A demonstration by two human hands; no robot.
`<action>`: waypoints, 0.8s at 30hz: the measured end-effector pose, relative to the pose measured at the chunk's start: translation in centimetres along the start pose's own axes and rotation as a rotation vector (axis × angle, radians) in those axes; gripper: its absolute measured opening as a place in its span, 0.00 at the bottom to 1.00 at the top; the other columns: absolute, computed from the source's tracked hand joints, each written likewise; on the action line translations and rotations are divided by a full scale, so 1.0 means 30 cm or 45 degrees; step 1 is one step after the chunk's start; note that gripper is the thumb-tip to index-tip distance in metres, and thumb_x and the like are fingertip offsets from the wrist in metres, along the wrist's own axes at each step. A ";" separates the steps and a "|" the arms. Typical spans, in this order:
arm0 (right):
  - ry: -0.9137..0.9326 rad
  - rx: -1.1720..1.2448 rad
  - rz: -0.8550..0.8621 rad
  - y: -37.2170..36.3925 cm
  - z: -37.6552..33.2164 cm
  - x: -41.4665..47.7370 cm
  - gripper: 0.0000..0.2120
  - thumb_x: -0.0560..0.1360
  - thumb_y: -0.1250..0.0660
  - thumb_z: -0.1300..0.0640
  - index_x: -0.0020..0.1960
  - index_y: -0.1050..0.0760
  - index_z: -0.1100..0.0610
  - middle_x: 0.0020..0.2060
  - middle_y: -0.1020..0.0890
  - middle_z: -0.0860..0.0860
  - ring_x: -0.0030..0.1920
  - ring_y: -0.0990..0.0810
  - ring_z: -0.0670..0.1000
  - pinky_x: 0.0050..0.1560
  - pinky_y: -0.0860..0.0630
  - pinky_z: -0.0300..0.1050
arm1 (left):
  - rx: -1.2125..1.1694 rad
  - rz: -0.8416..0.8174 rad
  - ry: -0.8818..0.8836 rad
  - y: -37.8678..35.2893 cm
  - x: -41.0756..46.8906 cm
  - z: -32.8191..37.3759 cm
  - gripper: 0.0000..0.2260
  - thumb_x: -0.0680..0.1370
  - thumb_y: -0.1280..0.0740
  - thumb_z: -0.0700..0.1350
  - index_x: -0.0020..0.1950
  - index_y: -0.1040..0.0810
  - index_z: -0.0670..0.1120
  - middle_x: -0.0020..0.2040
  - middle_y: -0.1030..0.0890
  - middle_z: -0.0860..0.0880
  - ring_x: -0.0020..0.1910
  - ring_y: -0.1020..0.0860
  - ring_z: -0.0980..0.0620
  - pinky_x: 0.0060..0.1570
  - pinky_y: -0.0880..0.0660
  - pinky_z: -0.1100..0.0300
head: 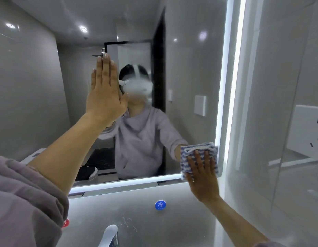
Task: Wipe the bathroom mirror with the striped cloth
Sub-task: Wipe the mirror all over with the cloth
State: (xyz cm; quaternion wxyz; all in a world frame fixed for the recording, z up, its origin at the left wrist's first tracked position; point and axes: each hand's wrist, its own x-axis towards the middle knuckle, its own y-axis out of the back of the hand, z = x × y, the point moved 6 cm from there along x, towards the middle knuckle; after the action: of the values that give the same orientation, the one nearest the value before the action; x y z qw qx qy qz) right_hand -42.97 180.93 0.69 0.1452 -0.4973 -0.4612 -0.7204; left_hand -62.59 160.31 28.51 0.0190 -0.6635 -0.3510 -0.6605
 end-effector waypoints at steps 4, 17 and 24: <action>-0.080 -0.051 -0.031 0.056 0.162 -0.012 0.28 0.82 0.56 0.48 0.78 0.58 0.57 0.77 0.47 0.60 0.76 0.47 0.65 0.73 0.47 0.65 | -0.002 0.003 0.001 -0.001 0.001 0.001 0.37 0.80 0.45 0.55 0.76 0.61 0.36 0.78 0.61 0.38 0.77 0.62 0.41 0.75 0.63 0.50; -0.361 0.192 0.039 -0.003 -0.017 -0.033 0.33 0.79 0.48 0.51 0.78 0.59 0.59 0.77 0.59 0.59 0.76 0.57 0.66 0.75 0.59 0.63 | 0.022 -0.001 -0.001 -0.008 -0.002 0.005 0.36 0.79 0.46 0.55 0.76 0.61 0.35 0.77 0.60 0.36 0.77 0.61 0.40 0.76 0.59 0.46; -0.129 0.272 -0.021 -0.040 -0.358 -0.010 0.30 0.80 0.51 0.42 0.79 0.53 0.51 0.78 0.54 0.53 0.77 0.55 0.61 0.75 0.56 0.58 | 0.032 -0.003 0.007 -0.010 -0.004 0.005 0.36 0.79 0.48 0.56 0.76 0.61 0.35 0.77 0.60 0.37 0.77 0.61 0.40 0.76 0.58 0.45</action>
State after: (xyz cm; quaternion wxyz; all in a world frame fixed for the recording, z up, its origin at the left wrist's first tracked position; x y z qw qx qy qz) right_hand -49.90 172.80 -1.06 0.1682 -0.5109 -0.5462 -0.6422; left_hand -62.59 160.56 28.25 0.0275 -0.6611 -0.3600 -0.6578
